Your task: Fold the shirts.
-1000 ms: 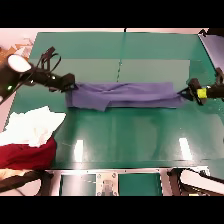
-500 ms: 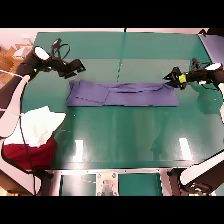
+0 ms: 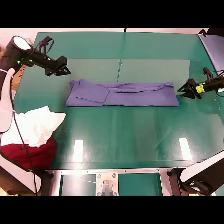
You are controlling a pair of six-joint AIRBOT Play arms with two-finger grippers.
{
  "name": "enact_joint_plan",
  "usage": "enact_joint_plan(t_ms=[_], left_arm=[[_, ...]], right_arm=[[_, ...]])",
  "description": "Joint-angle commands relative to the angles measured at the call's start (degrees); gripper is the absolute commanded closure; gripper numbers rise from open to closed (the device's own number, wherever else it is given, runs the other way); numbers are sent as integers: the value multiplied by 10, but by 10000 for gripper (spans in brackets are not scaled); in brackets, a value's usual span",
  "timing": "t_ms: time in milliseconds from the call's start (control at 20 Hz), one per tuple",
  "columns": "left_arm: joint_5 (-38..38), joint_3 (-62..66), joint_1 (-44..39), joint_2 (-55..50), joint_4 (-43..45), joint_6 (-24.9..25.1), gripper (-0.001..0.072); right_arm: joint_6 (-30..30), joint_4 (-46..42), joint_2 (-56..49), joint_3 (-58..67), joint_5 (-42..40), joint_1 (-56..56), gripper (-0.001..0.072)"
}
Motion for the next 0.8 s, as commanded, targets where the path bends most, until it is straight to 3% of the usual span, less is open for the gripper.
enact_joint_plan(t_ms=[0, 150, 200, 300, 400, 550, 750], left_arm=[[-27, 5, -13, 0, 2, 4, 676], [-24, 5, -34, 0, 3, 4, 676], [-20, 5, -42, 0, 4, 3, 676], [-9, 5, -62, -1, 4, 3, 676], [6, 4, -85, -4, 4, 3, 677], [40, 4, -126, -11, 3, 3, 676], [124, 4, -205, -43, -1, -1, 677]], right_arm=[[-36, 16, -33, -9, 13, -8, 281], [-60, 69, -64, -6, 6, 12, 286], [-59, 71, -73, 0, 4, 22, 325], [-60, 71, -86, 13, 5, 41, 463], [-59, 71, -85, 26, 32, 52, 702], [-59, 83, -67, 62, 128, 53, 699], [-49, 136, 31, 69, 177, 55, 700]])
